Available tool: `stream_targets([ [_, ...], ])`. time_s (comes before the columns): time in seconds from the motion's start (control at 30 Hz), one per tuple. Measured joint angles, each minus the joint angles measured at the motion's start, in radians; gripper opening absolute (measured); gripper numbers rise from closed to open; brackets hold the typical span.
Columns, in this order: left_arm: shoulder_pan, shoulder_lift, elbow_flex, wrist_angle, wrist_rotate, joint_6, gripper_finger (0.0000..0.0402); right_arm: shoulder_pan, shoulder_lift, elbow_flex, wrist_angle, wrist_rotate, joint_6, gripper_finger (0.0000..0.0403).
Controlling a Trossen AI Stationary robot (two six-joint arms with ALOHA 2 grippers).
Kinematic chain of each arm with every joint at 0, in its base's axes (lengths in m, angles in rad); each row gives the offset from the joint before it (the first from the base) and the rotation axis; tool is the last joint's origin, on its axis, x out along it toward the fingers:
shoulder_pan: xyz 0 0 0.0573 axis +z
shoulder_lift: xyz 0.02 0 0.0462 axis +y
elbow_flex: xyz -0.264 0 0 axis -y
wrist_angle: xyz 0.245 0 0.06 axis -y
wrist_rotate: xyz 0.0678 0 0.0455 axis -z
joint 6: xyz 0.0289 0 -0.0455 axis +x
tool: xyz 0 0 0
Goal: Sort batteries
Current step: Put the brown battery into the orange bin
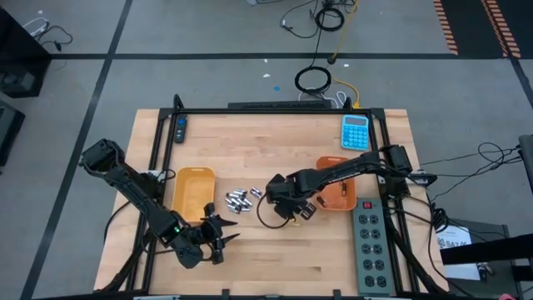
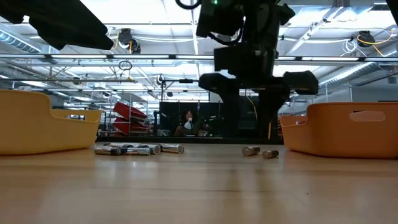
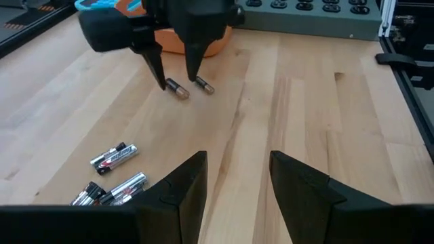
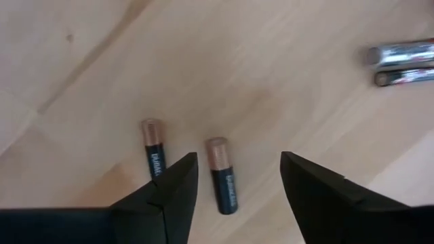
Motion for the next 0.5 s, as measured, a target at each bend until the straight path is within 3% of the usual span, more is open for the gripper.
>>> stream_targets([
  [0.5,-0.001,0.0,0.0,-0.011,0.0,0.0,0.017,-0.014,0.014,-0.1,0.033,0.04,-0.011,0.0135],
])
